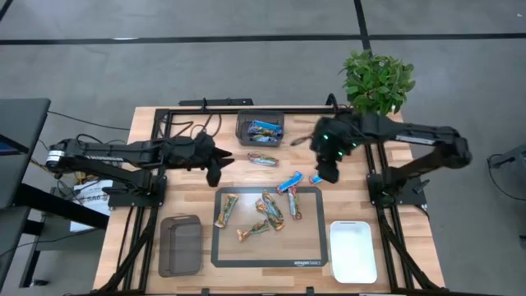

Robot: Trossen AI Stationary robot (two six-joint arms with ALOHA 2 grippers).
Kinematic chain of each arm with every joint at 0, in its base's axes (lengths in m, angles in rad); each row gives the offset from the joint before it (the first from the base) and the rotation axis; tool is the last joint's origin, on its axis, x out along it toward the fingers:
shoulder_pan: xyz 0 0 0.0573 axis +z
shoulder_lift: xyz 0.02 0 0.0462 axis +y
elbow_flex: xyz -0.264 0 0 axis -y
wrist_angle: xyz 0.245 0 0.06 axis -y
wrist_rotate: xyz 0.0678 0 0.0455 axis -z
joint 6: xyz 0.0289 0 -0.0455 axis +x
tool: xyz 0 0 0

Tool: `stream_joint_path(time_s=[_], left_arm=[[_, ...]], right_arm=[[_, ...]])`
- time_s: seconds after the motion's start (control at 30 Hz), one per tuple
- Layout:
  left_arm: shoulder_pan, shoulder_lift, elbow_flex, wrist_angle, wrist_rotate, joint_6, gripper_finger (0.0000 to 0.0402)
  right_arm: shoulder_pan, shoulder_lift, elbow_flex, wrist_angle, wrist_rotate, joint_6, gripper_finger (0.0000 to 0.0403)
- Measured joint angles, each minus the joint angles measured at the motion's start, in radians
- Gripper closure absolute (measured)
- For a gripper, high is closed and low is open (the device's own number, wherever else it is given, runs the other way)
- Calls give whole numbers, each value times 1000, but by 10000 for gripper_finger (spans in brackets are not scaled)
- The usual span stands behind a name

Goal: Pick and place Granola Bars by type
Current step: Put the top right red snack bar into the white bin

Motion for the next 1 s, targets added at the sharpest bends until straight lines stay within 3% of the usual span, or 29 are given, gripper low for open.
stream_joint_path(time_s=[0.2,0.3,0.47,0.8,1.0], left_arm=[[0,112,0,113,40,-13,286],[-3,168,7,150,54,-42,286],[-4,248,60,138,55,-46,286],[-4,323,118,112,54,-32,286],[-15,321,117,113,212,66,286]], right_arm=[[52,-95,-231,8,71,-4,237],[65,-98,-315,37,145,-42,232],[63,-83,-428,163,182,-150,226],[27,77,-490,323,205,-394,226],[-2,234,-489,419,251,-488,226]])
